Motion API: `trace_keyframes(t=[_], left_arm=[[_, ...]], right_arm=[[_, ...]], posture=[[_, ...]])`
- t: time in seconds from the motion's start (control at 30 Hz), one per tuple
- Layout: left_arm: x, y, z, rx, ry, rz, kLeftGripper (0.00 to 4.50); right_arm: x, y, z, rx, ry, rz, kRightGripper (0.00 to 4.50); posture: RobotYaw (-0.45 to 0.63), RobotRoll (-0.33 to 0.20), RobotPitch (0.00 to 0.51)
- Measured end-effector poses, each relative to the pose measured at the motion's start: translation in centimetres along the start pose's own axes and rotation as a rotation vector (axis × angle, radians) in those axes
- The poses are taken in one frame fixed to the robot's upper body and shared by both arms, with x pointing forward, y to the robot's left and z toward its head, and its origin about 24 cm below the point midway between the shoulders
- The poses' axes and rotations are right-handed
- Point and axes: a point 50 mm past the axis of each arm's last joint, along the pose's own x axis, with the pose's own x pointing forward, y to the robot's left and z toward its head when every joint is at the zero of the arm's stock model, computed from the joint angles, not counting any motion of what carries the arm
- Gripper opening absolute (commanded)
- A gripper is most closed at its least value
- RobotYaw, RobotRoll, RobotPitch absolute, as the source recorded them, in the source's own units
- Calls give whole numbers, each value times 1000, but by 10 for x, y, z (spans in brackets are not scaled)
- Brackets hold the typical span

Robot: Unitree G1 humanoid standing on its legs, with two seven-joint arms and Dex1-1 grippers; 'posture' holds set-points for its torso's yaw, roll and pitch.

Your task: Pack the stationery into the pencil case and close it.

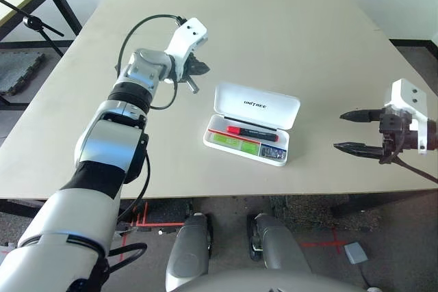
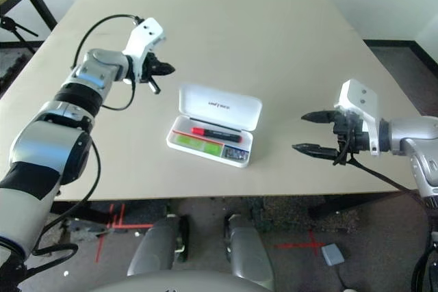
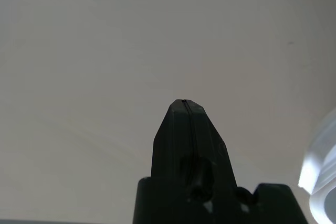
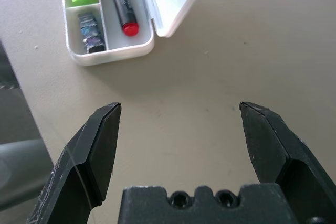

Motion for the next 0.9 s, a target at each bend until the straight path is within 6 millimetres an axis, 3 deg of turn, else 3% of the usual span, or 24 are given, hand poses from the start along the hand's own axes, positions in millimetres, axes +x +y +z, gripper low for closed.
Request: trace_keyframes(t=[0.23, 0.4, 0.67, 0.9], left_arm=[[-3, -17, -10, 73, 11, -270, 8], [-26, -22, -21, 138, 25, -408, 8], [-37, -41, -25, 134, 28, -469, 8], [-38, -44, -25, 114, 29, -424, 8]], right_arm=[[1, 1, 0, -1, -3, 4, 4500], [3, -3, -1, 7, -23, -3, 4500], [9, -8, 5, -10, -51, 18, 4500], [15, -8, 6, -12, -63, 43, 4500]], posture=[[125, 0, 89], [159, 0, 88], [189, 0, 85], [182, 0, 88]])
